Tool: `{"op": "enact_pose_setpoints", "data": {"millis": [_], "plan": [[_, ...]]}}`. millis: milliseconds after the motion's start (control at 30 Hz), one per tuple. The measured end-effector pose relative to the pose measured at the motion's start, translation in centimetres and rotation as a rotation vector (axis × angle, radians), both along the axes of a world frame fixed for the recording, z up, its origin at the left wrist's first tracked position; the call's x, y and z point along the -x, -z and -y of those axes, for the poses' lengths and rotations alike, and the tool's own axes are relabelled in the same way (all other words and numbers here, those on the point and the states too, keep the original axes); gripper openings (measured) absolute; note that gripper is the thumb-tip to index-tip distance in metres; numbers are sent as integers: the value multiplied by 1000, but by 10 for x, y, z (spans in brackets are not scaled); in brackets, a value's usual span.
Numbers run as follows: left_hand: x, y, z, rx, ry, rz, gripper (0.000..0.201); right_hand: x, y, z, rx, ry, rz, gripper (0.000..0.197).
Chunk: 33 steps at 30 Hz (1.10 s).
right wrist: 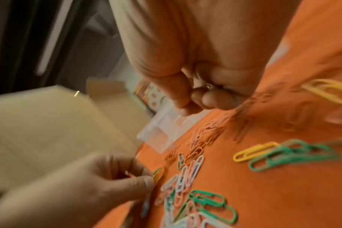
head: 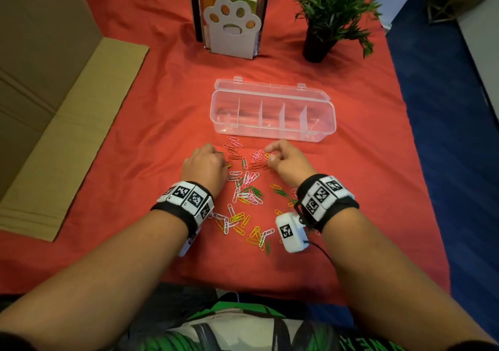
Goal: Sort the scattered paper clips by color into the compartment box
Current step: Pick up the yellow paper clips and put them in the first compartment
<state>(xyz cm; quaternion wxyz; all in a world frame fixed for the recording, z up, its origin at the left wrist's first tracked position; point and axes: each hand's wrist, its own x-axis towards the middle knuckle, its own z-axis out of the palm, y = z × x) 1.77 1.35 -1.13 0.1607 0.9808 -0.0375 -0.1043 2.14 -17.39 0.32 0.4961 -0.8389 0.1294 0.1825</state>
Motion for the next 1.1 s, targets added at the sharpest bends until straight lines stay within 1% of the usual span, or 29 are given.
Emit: {"op": "enact_pose_setpoints", "data": {"millis": [67,133,167,200,233,300,333,367,433,467,533,633,700,767,800,833,867,900,933,1000,1067,1100], "plan": [[0,-3,-1,150,-58,-1,16,13,2,12,-217,129,-88,33],[2,-5,-4,306,-155,-38,11,26,3,22,-406,263,-167,28],[3,-5,-6,394,-204,-71,9,31,4,25,-420,299,-187,24],[5,-4,-9,493,-244,-120,9,35,7,28,-343,296,-181,21],[7,-2,-11,598,-275,-173,13,37,10,29,-180,236,-151,20],[10,0,-15,758,-355,-251,21,42,17,27,224,24,-36,14],[11,0,-16,839,-426,-280,26,44,18,23,373,-62,10,7],[12,-3,-16,931,-513,-312,31,47,19,19,495,-131,51,11],[13,-11,-16,1093,-675,-351,31,52,20,10,697,-248,136,26],[13,-16,-18,1144,-736,-353,29,53,19,5,777,-292,183,27],[11,-20,-26,1230,-843,-358,24,54,15,-3,870,-363,242,28],[11,-23,-36,1301,-921,-366,24,50,11,-6,903,-416,248,33],[9,-19,-40,1248,-921,-348,23,44,10,-3,808,-387,198,31],[4,-14,-46,1111,-866,-311,26,40,7,0,611,-277,98,21],[3,-12,-49,978,-799,-305,26,38,6,3,480,-193,48,14],[3,-10,-52,823,-706,-291,25,38,5,5,324,-98,1,13],[5,-9,-54,683,-608,-251,23,40,4,8,162,0,-44,17],[10,-6,-55,609,-534,-193,19,42,3,10,21,83,-83,22],[15,-4,-53,588,-472,-154,14,46,2,12,-91,141,-116,26],[26,-1,-45,545,-324,-136,10,53,0,17,-291,222,-165,33],[32,1,-33,419,-180,-121,10,61,-2,22,-518,324,-210,32],[33,0,-27,352,-154,-92,10,64,-3,24,-625,382,-238,29]]}}
